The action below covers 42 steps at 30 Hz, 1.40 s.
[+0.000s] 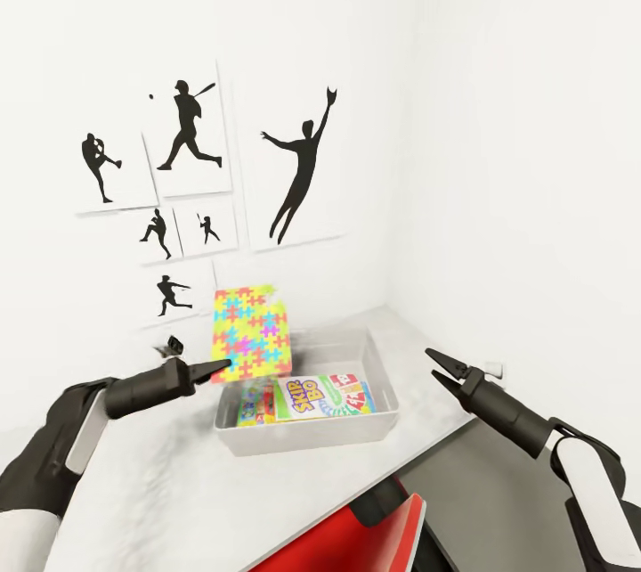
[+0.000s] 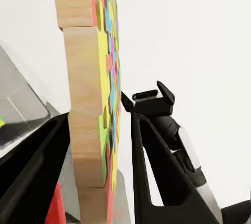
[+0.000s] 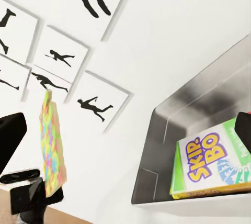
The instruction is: Put all the toys in the child's room - the three board games (two on the bed and one on the table), the two jigsaw puzzles on the table, and the tennis ball on the table - inside the toy box on the table in the child's room.
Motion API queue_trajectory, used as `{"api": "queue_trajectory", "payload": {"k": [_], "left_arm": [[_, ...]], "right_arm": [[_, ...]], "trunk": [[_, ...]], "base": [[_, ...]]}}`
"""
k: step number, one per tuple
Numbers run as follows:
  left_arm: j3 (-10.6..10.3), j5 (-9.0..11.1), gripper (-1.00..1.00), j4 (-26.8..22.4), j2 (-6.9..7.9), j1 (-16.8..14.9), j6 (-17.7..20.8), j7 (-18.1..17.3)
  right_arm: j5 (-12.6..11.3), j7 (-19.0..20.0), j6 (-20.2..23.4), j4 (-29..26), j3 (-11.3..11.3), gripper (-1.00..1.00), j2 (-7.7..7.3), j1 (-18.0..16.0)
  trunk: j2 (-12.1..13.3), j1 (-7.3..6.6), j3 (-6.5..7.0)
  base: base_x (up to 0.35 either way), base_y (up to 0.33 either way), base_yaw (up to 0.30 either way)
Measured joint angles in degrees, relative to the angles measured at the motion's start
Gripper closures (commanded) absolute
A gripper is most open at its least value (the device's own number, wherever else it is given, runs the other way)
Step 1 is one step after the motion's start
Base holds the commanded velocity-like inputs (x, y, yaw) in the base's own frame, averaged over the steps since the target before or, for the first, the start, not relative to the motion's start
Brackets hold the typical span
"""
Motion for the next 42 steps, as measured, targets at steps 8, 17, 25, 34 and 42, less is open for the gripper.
{"api": "queue_trajectory", "payload": {"k": [8, 17, 25, 34, 42], "left_arm": [[-0.6, -0.3, 1.00, 20.3, -7.33, -14.7, -2.5, 17.7], [-0.9, -1.0, 1.00, 29.9, -10.85, -15.6, -11.0, 28.3], [-1.1, -0.8, 1.00, 34.2, -10.93, -15.7, -12.4, 28.2], [-1.1, -0.8, 1.00, 34.3, -11.76, -15.6, -12.3, 27.9], [-2.8, -0.9, 1.00, 34.4, -12.00, -15.7, -11.1, 27.9]], "right_arm": [[0.2, 0.0, 0.0, -0.2, -2.0, -1.00, -0.15, 0.0], [1.2, 0.0, 0.2, -0.9, -2.2, -1.00, -0.23, 0.0], [1.2, -0.9, 0.9, -3.6, -3.3, -1.00, -0.19, 0.0], [1.1, -8.4, 9.3, -3.7, -7.9, -1.00, -3.32, -0.2], [0.1, -11.2, 9.6, -3.6, -10.0, -1.00, -5.07, -0.1]], "trunk": [[0.0, 0.00, -0.01], [0.0, 0.00, -0.01], [0.0, 0.00, -0.01], [0.0, 0.00, -0.01], [0.0, 0.00, -0.15]], "base": [[0.000, 0.000, 0.000], [0.000, 0.000, 0.000], [0.000, 0.000, 0.000], [0.000, 0.000, 0.000], [0.000, 0.000, 0.022]]}}
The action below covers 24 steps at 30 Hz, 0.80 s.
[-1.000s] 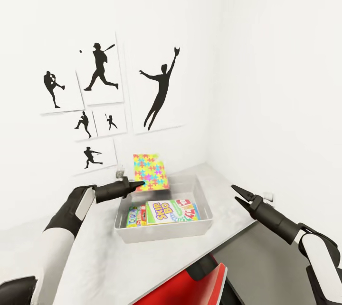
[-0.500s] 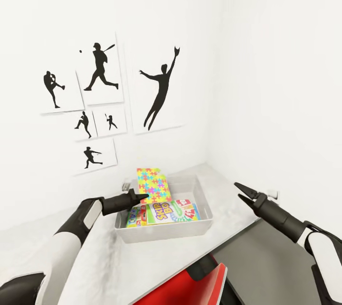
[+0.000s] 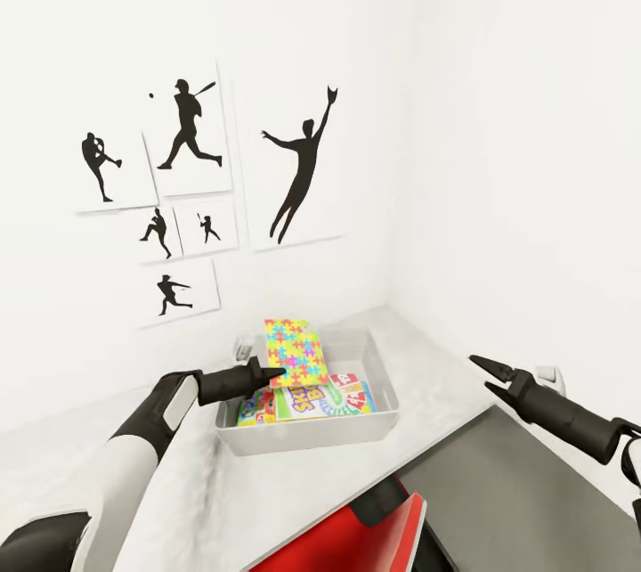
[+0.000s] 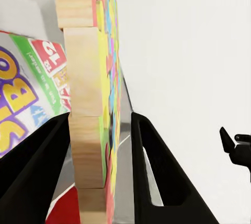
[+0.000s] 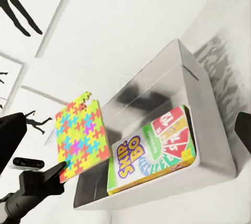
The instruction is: Put all the toys in the child's room - the three board games (two on the bed and one on the table), the two jigsaw puzzles on the table, and the tennis ball on the table - inside the toy box on the table in the child's room.
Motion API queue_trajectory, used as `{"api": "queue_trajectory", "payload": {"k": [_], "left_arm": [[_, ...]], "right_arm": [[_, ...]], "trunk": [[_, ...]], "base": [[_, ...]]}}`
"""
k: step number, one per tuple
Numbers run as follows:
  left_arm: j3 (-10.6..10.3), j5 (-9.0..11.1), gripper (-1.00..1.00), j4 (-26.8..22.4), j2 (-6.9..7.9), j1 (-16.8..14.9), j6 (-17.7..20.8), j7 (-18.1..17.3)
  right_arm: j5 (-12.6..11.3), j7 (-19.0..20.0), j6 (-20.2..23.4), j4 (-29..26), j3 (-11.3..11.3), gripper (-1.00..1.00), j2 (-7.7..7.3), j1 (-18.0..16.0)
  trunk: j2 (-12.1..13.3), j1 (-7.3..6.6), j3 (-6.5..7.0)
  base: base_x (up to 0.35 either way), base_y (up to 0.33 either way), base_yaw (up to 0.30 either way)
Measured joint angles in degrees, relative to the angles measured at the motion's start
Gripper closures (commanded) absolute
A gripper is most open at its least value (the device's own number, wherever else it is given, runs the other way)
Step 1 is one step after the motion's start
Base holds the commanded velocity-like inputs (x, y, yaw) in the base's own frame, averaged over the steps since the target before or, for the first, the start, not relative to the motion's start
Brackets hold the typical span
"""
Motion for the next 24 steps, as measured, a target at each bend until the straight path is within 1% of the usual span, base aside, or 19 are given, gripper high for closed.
{"api": "queue_trajectory", "payload": {"k": [3, 5, 8, 11, 24], "left_arm": [[-4.0, 0.1, 1.00, 0.0, 0.07, 0.0, 0.4, -0.1], [-5.5, 0.2, 1.00, 0.0, 0.08, 0.0, 0.6, -0.1], [-6.0, 0.2, 1.00, 0.0, 0.26, 0.0, 1.5, -0.2], [-6.1, 0.4, 1.00, 0.0, 0.42, 0.0, 2.2, -0.2], [-6.0, 0.5, 1.00, 0.0, 0.49, 0.0, 2.4, -0.1]], "right_arm": [[-0.1, 0.1, 0.0, 0.0, -0.8, -1.00, -0.06, 0.0], [-0.1, 0.2, 0.0, 0.0, -1.0, -1.00, -0.07, 0.1], [-0.1, 0.2, 0.0, 0.0, -1.0, -1.00, -0.03, 0.1], [-0.2, 0.2, 0.0, 0.0, -0.9, -1.00, 0.22, 0.1], [-0.2, 0.2, 0.0, 0.0, -1.0, -1.00, 0.44, 0.1]], "trunk": [[0.0, 0.00, -0.23], [0.0, 0.00, -0.40], [0.0, 0.00, -0.68], [0.0, 0.00, -0.96], [0.0, 0.00, -2.20]], "base": [[0.000, 0.000, 0.007], [0.000, 0.000, 0.002], [0.000, 0.000, 0.000], [0.000, 0.000, 0.000], [0.000, 0.000, 0.000]]}}
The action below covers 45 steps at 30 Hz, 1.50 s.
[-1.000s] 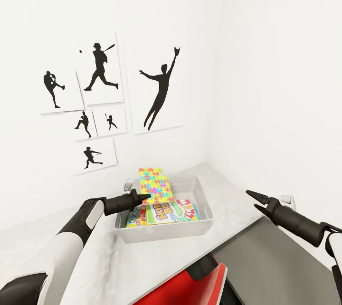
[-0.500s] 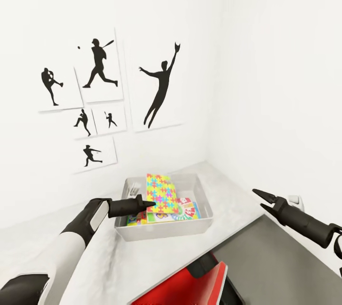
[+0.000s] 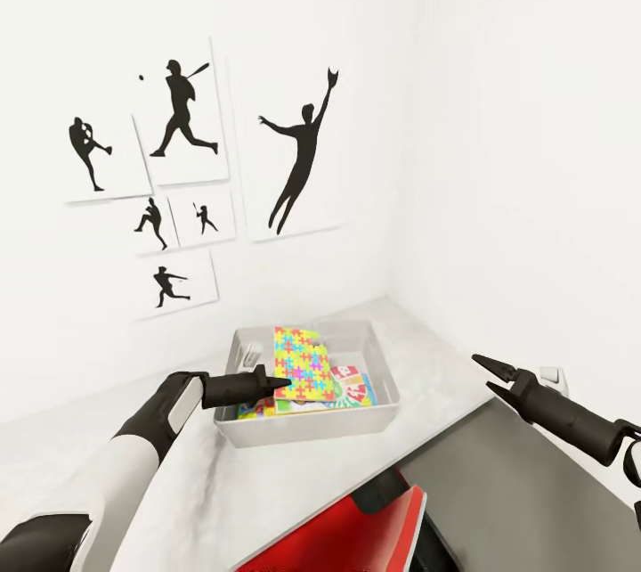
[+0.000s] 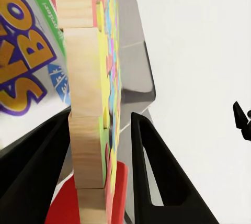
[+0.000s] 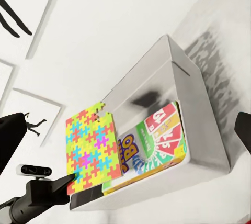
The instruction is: Put all the toys in the child's room - the three board games (two on the bed and one on the table), the two jigsaw puzzles on the table, and the tennis ball on the table - inside the toy box on the table in the child's room.
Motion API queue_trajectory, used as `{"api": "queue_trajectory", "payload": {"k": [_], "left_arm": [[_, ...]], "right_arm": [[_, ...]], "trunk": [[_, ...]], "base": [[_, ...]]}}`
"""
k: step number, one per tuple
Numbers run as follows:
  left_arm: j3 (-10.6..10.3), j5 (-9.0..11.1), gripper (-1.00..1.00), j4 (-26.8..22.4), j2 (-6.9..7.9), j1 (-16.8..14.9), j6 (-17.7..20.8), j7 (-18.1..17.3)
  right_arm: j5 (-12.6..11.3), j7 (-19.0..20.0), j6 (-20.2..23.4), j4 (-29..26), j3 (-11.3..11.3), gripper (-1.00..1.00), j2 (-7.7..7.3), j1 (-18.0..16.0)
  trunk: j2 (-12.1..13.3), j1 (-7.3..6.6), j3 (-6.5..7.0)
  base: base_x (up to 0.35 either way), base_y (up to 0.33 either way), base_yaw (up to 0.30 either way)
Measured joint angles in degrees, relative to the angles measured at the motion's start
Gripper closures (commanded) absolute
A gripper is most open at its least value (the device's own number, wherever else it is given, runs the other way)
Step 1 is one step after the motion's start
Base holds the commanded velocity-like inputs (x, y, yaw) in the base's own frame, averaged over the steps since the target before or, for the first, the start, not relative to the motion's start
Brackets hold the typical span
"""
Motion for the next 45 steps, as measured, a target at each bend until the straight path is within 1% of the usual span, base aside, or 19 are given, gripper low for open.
{"api": "queue_trajectory", "payload": {"k": [6, 11, 23, 25, 29, 31, 38, 44, 45], "left_arm": [[0.1, 0.0, 1.00, 0.0, -0.02, 0.0, 0.0, 0.0], [-0.1, -0.2, 1.00, 0.0, -0.34, 0.0, 0.0, 0.5], [0.2, 0.1, 1.00, -0.5, 0.03, 0.0, -0.5, -0.2], [0.2, 0.1, 1.00, -0.6, 0.10, 0.0, -0.5, -0.6], [0.1, 0.0, 1.00, -0.6, 0.19, 0.0, -0.5, -3.5], [0.0, -0.1, 1.00, -0.6, 0.20, 0.0, -0.5, -4.1], [0.1, -0.2, 1.00, -0.6, 0.25, 0.0, -0.6, -4.6], [0.2, -0.2, 1.00, -0.6, 0.30, 0.0, -0.7, -4.7], [0.5, 0.3, 1.00, -0.9, -0.02, 0.0, -0.3, -4.3]], "right_arm": [[0.0, 0.0, 0.0, 0.0, -0.1, -1.00, 0.00, 0.0], [0.0, 0.0, 0.0, 0.0, 0.0, -1.00, 0.06, 0.0], [0.0, 0.0, 0.0, 0.0, -0.1, -1.00, 0.09, 0.0], [0.0, 0.0, 0.0, 0.0, -0.1, -1.00, 0.09, 0.0], [0.0, 0.0, 0.0, 0.0, -0.1, -1.00, 0.09, 0.0], [0.0, 0.0, 0.0, 0.0, -0.1, -1.00, 0.09, 0.0], [0.0, 0.2, 0.0, 0.0, -0.2, -1.00, 0.19, 0.0], [0.2, 1.9, 0.0, 0.2, -0.3, -1.00, 0.27, 0.0], [0.3, 2.0, 0.0, 0.3, -0.3, -1.00, 0.59, -0.1]], "trunk": [[0.0, 0.00, -0.57], [0.0, 0.00, -1.04], [0.0, 0.00, -2.18], [0.0, 0.00, -2.37], [0.0, 0.00, -2.75], [0.0, 0.00, -2.94], [0.0, 0.00, -3.37], [0.0, 0.00, -3.39], [0.0, 0.00, -3.39]], "base": [[0.000, 0.000, 0.000], [0.000, 0.000, 0.000], [0.000, 0.000, 0.000], [0.000, 0.000, 0.000], [0.000, 0.000, 0.000], [0.000, 0.000, 0.000], [0.000, 0.000, 0.000], [0.000, 0.000, 0.000], [0.000, 0.000, 0.000]]}}
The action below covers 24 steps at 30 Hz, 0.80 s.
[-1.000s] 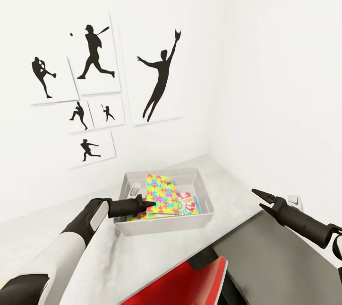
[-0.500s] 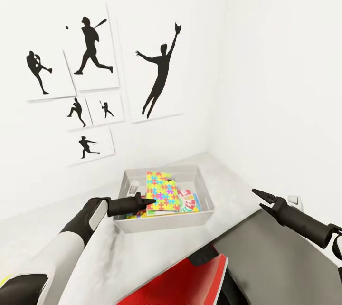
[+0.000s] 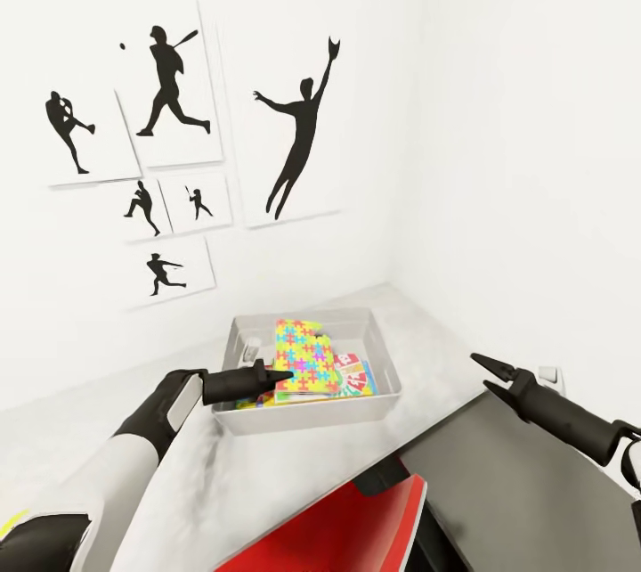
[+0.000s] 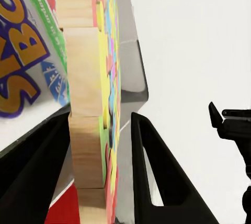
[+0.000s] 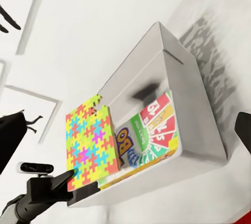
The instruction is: Put all the toys in the child's room - the three board games (two on the bed and one on the table), the two jigsaw puzzles on the table, and the tennis ball on the table - inside the toy box on the table in the child's room.
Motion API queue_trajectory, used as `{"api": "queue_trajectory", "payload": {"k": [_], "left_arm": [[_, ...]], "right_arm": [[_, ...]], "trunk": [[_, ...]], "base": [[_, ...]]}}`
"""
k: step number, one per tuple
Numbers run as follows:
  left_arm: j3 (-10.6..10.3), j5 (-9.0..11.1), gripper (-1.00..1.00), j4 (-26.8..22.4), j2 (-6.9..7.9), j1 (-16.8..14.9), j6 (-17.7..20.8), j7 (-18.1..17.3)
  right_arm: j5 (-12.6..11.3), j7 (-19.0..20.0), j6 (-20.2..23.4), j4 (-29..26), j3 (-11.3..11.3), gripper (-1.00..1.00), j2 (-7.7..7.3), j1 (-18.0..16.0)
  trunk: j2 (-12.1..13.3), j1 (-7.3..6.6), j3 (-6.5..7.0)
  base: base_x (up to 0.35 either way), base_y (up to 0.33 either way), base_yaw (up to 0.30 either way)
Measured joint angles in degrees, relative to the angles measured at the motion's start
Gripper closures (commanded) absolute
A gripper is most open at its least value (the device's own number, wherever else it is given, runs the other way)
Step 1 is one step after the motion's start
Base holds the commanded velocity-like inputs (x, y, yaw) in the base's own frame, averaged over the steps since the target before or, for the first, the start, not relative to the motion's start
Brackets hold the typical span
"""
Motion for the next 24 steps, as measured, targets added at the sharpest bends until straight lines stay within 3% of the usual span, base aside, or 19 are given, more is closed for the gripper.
{"api": "queue_trajectory", "payload": {"k": [5, 11, 20, 24], "left_arm": [[0.0, -0.1, 1.00, -0.6, -1.38, 0.0, 0.6, 1.2], [-0.1, -0.1, 1.00, -0.6, -0.35, 0.0, 1.2, 1.1], [-0.1, -0.1, 1.00, -0.6, -0.20, 0.0, 1.2, 0.8], [-0.1, 0.0, 1.00, -0.6, -0.20, 0.0, 1.2, 0.1]], "right_arm": [[0.0, 0.0, 0.0, 0.0, 0.0, -1.00, 0.58, 0.0], [0.0, 0.0, 0.0, 0.1, 0.0, -1.00, 0.80, 0.0], [0.0, 0.0, 0.0, 0.1, 0.0, -1.00, 0.82, 0.0], [0.0, 0.0, 0.0, 0.1, 0.0, -1.00, 0.82, 0.0]], "trunk": [[0.0, 0.00, 0.00], [0.0, 0.00, 0.00], [0.0, 0.00, 0.00], [1.6, -0.88, 0.71]], "base": [[0.000, 0.000, 0.000], [0.000, 0.000, 0.000], [0.000, 0.000, 0.000], [0.000, 0.000, 0.000]]}}
